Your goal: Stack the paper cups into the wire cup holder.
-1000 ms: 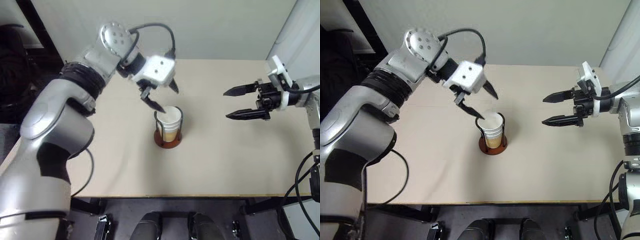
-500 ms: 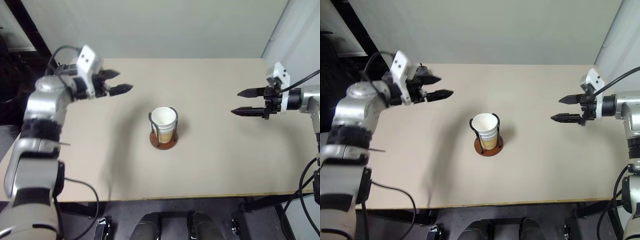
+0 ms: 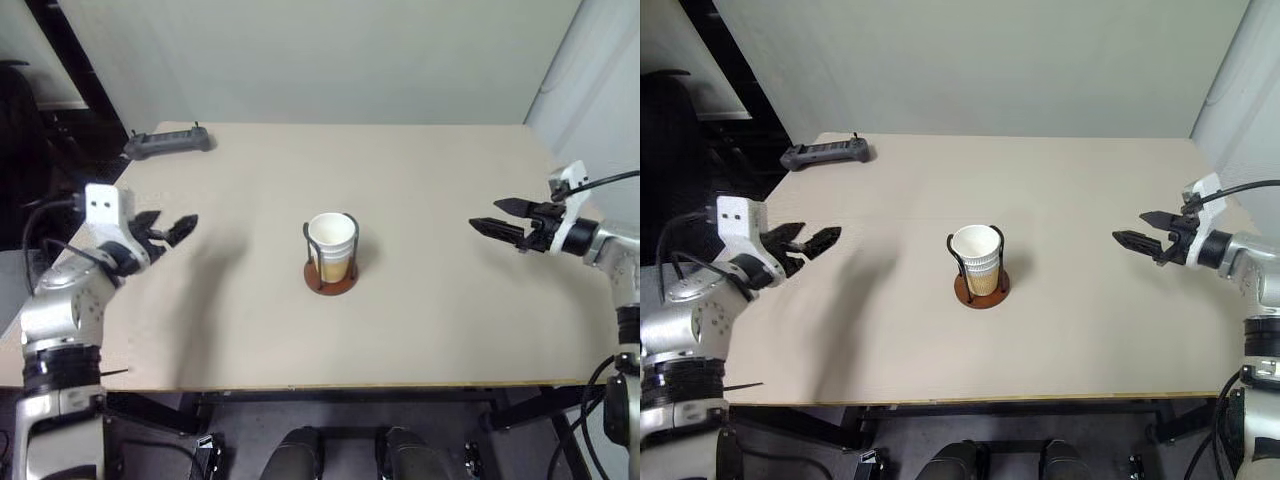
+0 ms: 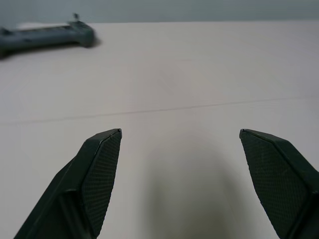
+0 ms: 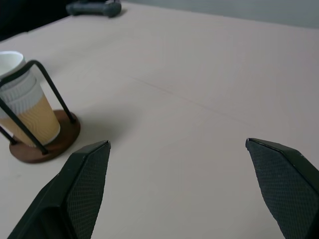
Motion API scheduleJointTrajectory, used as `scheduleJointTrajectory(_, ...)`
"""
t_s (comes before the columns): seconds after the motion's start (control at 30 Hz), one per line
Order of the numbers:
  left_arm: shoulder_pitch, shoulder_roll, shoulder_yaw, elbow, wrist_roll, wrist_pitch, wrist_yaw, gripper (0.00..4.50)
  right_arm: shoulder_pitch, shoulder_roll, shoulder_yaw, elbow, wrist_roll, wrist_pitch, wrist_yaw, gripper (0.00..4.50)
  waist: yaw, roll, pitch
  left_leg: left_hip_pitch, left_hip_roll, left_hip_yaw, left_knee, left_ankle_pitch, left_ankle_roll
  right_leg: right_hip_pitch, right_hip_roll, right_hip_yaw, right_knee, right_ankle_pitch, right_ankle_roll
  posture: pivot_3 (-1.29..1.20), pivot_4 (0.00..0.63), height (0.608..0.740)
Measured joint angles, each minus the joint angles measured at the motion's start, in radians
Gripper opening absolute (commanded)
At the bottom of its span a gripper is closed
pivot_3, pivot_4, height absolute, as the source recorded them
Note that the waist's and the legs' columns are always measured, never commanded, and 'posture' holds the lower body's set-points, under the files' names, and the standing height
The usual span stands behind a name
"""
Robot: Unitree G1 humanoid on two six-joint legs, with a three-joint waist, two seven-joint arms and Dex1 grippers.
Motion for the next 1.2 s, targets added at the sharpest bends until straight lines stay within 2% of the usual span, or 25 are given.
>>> scheduleJointTrajectory(0.33,-0.05,-0.021,0.013,-0.018,-0.017,-0.035,-0.005,4.05,0.007,0.023,-0.013,-0.009,0.003,-0.057,-0.086,4.5,-0.002,0.0,0.0,0.001,0.0,0.0,-0.005,0.001,-0.002,-0.001,0.0,0.0,0.0,-0.002,0.004,0.0,0.15,0.74)
scheduleJointTrajectory(0.47,-0.021,-0.03,-0.011,-0.021,0.014,-0.062,-0.02,4.05,0.007,0.044,-0.015,0.053,-0.016,-0.124,-0.129,4.5,-0.002,0.0,0.0,0.001,0.0,0.0,-0.005,0.001,-0.002,-0.001,0.0,0.001,-0.001,0.001,0.0,0.0,0.15,0.74)
scheduleJointTrajectory(0.8,0.058,-0.164,-0.052,-0.039,0.091,-0.181,0.015,4.05,0.041,0.14,-0.021,0.142,-0.044,-0.262,-0.242,4.5,0.002,0.0,0.0,-0.001,0.0,0.0,-0.006,-0.005,-0.001,-0.002,-0.001,0.0,-0.003,-0.005,0.005,0.0,0.15,0.74)
scheduleJointTrajectory(1.03,0.08,-0.165,-0.085,-0.083,0.095,-0.229,-0.076,4.05,0.04,0.153,-0.032,0.18,-0.045,-0.327,-0.272,4.5,0.001,0.0,0.0,0.0,0.0,0.0,-0.006,-0.004,-0.002,-0.002,-0.001,0.0,-0.002,-0.003,0.003,0.0,0.15,0.74)
scheduleJointTrajectory(1.2,0.093,-0.164,-0.05,-0.083,0.091,-0.234,-0.062,4.05,0.044,0.157,-0.036,0.18,-0.045,-0.34,-0.28,4.5,-0.001,0.0,0.0,0.0,0.001,0.0,-0.006,-0.004,-0.002,-0.002,-0.001,0.0,-0.002,-0.002,0.001,0.0,0.15,0.74)
